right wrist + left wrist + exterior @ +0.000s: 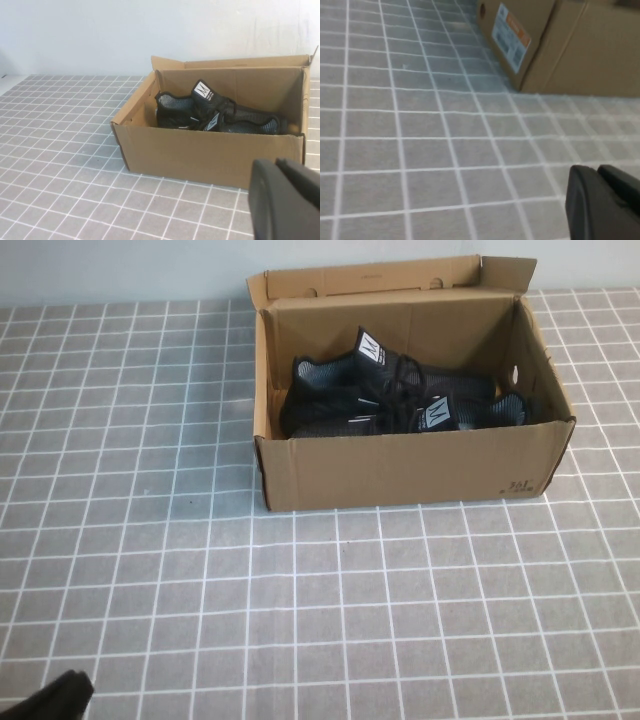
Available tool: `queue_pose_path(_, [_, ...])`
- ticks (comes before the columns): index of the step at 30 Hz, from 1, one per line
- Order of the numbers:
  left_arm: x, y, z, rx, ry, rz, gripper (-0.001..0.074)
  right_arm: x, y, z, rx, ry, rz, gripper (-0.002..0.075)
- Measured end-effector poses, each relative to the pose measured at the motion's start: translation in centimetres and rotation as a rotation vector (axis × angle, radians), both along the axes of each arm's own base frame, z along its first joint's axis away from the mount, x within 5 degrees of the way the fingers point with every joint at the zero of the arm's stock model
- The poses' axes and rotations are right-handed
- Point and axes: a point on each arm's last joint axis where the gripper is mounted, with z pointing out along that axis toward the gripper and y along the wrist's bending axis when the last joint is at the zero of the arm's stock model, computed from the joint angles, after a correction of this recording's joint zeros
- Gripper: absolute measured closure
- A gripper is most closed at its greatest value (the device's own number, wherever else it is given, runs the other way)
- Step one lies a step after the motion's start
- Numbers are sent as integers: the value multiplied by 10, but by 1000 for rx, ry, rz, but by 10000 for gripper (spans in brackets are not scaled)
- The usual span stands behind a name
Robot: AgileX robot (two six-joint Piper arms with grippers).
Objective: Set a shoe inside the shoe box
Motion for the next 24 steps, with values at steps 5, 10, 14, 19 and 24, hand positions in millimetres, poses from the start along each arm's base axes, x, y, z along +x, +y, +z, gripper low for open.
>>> queue_pose_path(5, [5,7,12,-209,-63,124,736,0,0,0,0,0,0,742])
queue_pose_path(10, [9,19,22,-266,-175,256,736,0,0,0,1,1,1,742])
queue_pose_path(14, [9,22,24,-280,-203,291,736,0,0,0,1,1,1,742])
queue_pose_path(19, [9,22,24,-285,-206,296,736,1,-6,1,-56,-46,-74,742])
queue_pose_path(24, [9,22,24,-285,-206,296,736,14,-14,-6,-60,-172,-298,742])
